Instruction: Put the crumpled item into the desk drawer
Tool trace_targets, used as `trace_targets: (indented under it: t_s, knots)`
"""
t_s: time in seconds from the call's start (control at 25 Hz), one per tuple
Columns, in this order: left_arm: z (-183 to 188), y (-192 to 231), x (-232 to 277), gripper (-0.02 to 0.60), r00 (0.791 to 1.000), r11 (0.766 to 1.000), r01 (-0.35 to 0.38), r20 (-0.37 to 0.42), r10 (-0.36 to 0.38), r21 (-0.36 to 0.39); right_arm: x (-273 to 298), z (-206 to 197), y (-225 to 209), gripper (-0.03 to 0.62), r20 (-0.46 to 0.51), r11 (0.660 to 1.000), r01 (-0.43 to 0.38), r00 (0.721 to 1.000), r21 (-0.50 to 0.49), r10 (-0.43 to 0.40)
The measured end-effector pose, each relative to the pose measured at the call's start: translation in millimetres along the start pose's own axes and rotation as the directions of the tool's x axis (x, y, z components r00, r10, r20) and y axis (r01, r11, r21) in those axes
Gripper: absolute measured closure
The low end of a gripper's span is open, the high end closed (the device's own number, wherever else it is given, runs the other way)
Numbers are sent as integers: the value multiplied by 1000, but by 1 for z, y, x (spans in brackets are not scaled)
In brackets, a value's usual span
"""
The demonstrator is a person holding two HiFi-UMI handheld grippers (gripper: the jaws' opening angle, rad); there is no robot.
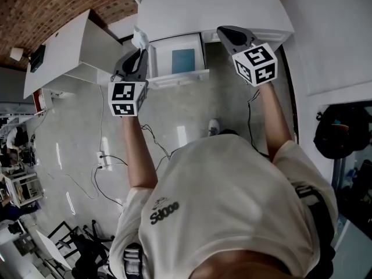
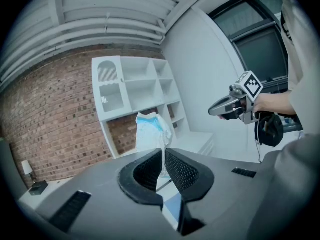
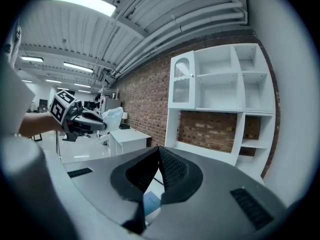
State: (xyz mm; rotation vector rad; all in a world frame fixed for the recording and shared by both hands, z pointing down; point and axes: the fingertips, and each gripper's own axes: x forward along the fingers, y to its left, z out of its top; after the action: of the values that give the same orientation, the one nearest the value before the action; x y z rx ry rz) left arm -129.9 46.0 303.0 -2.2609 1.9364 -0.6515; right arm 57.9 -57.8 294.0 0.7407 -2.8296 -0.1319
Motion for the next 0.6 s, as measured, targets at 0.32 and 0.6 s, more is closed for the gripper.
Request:
trace_targets:
  t_s: [0.32,0.6]
  knots:
    - [-9,3,59,549,998,999,-22,-66,20,-27,48,-38,-40,588,-66,993,-66,995,95,72]
    - [-40,10,97,549,992,998,-2,-122,-5,-60,83,-56,-53,588,-92,990,-75,992,116,86]
